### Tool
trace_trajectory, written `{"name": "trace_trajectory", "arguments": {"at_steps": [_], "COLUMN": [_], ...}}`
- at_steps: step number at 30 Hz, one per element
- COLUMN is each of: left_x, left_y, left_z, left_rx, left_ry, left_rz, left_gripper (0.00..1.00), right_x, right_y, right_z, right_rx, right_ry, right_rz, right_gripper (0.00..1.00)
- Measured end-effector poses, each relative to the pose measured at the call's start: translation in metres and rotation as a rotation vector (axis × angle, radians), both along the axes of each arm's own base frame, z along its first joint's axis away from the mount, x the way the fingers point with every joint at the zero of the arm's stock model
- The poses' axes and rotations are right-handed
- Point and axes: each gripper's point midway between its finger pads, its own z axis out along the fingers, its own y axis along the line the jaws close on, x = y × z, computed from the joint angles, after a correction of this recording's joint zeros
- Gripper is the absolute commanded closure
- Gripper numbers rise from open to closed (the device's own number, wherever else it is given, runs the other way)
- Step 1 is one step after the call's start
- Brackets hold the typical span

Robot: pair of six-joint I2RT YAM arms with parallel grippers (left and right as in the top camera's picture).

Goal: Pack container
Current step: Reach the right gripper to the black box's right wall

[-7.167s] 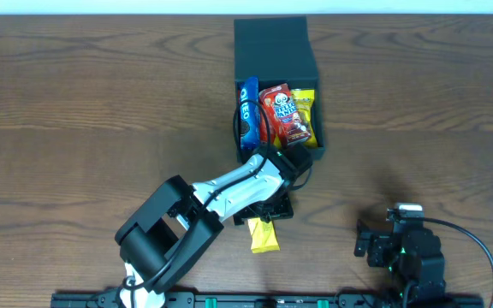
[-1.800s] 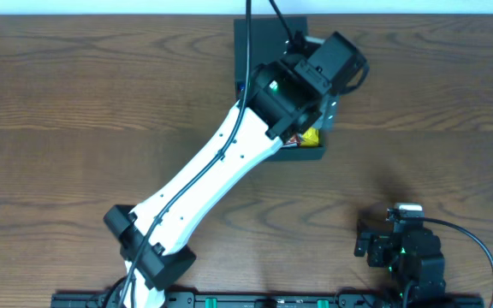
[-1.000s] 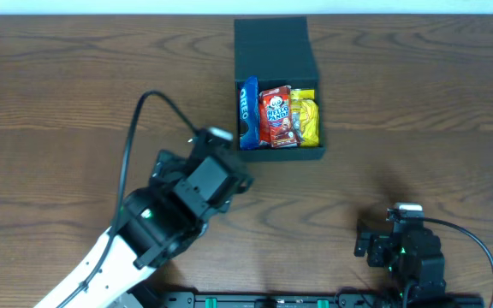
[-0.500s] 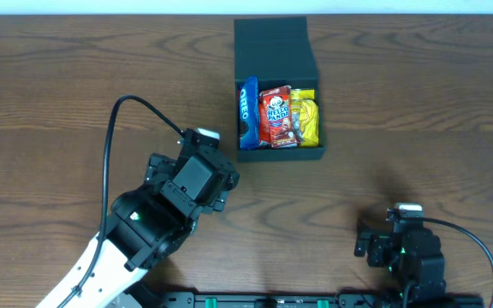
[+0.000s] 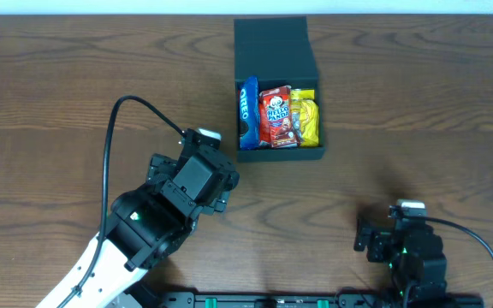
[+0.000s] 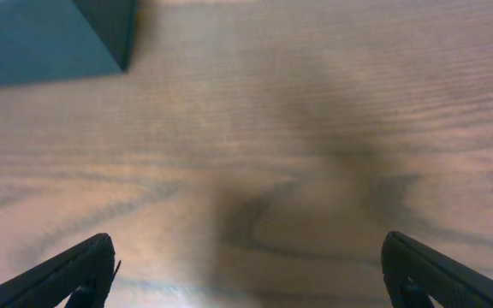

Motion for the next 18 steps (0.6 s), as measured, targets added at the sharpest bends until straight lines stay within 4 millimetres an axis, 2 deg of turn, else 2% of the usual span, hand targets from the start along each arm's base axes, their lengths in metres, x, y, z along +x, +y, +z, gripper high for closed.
{"name": "trace_trajectory", "arguments": {"at_steps": [3,7,12,14,18], "left_x": [0.000,0.000,0.000,0.000,0.000], "left_y": [0.000,0.000,0.000,0.000,-0.001], "left_z": [0.000,0.000,0.000,0.000,0.000], "left_rx": [0.000,-0.001,-0.001,-0.001,-0.003], "left_ry": [0.000,-0.001,0.000,-0.001,-0.002], "left_rz": [0.000,0.000,0.000,0.001,-0.001], "left_gripper": [0.05,0.05,0.05,0.05,0.05], "right_x": [0.005,0.018,0.019,0.020,0.025], "right_y": [0.005,0.021,0.032,0.034,0.039], "right_z": [0.007,0.029,0.046,0.064,0.118], "right_rx": [0.048,0.128,0.214,0.234,0.288], "right_ry": [-0.032,-0.129,-0.155,-0.174,-0.221], "right_rz": [0.000,0.052,0.075,0.076,0.083], "right_gripper": [0.01,0.01,0.01,0.01,0.01]}}
